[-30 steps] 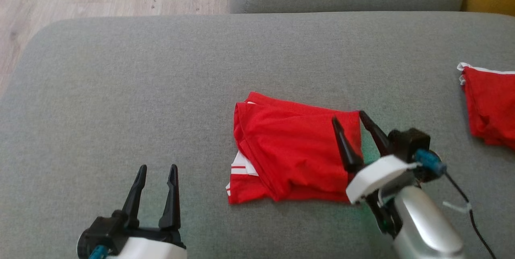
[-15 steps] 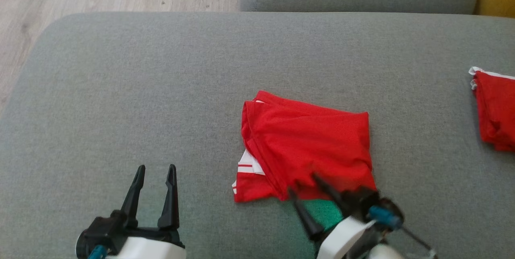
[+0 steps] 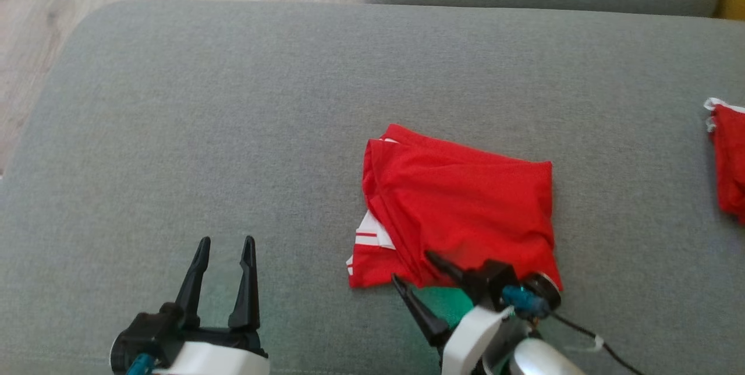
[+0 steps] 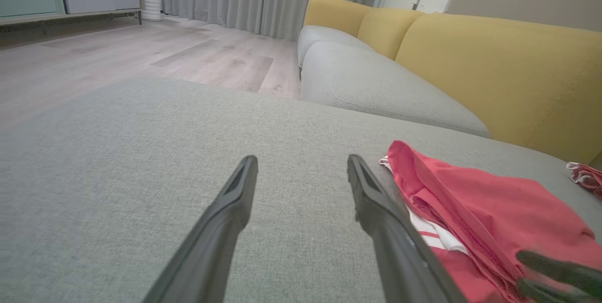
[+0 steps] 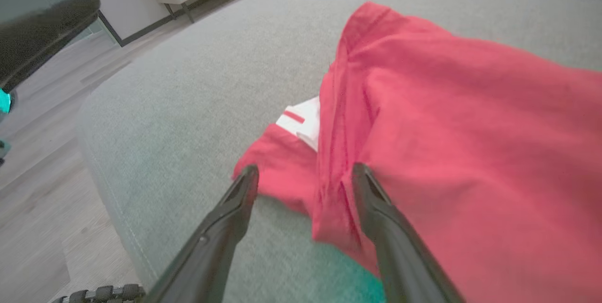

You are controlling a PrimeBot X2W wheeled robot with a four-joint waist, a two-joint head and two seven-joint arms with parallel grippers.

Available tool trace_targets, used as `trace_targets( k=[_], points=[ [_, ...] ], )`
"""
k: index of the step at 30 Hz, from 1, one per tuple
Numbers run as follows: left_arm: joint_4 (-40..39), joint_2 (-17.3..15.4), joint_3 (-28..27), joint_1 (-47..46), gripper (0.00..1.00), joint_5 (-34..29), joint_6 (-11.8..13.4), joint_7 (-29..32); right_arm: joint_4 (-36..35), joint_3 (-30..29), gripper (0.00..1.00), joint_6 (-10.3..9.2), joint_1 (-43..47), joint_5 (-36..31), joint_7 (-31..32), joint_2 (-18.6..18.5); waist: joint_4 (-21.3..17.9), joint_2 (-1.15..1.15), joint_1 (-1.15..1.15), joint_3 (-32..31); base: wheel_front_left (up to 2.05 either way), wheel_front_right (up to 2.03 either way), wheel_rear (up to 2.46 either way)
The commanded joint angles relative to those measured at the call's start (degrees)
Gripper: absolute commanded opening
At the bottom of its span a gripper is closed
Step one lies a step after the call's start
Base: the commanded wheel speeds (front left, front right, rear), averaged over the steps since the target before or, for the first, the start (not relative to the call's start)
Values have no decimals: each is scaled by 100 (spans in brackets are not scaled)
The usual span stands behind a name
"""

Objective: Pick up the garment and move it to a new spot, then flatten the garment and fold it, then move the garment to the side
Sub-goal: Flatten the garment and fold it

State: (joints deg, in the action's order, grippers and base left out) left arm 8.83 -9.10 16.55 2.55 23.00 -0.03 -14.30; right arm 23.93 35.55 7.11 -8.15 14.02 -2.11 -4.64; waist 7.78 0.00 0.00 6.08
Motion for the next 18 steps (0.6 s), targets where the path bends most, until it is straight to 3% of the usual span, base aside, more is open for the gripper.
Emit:
trace_targets(
  k=[1, 11, 15, 18],
  points=[
    [-184, 1, -235, -250, 100, -59, -11, -70, -123, 108, 100, 37, -211, 16, -93, 37, 39, 0, 0, 23, 0, 0, 0],
    [-176, 78, -310, -256, 100, -96, -40, -70, 409, 292, 100, 37, -614, 88, -16, 24, 113, 0, 0, 98, 0, 0, 0],
    [-173, 105, -324, -267, 100, -115, -64, -70, 622, 306, 47, 37, -800, 21, 39, 57, 119, 0, 0, 115, 0, 0, 0],
    [-165, 129, -332, -285, 100, -132, -77, -70, 794, 337, 27, 37, -926, -21, 140, 86, 135, 0, 0, 127, 0, 0, 0]
  ],
)
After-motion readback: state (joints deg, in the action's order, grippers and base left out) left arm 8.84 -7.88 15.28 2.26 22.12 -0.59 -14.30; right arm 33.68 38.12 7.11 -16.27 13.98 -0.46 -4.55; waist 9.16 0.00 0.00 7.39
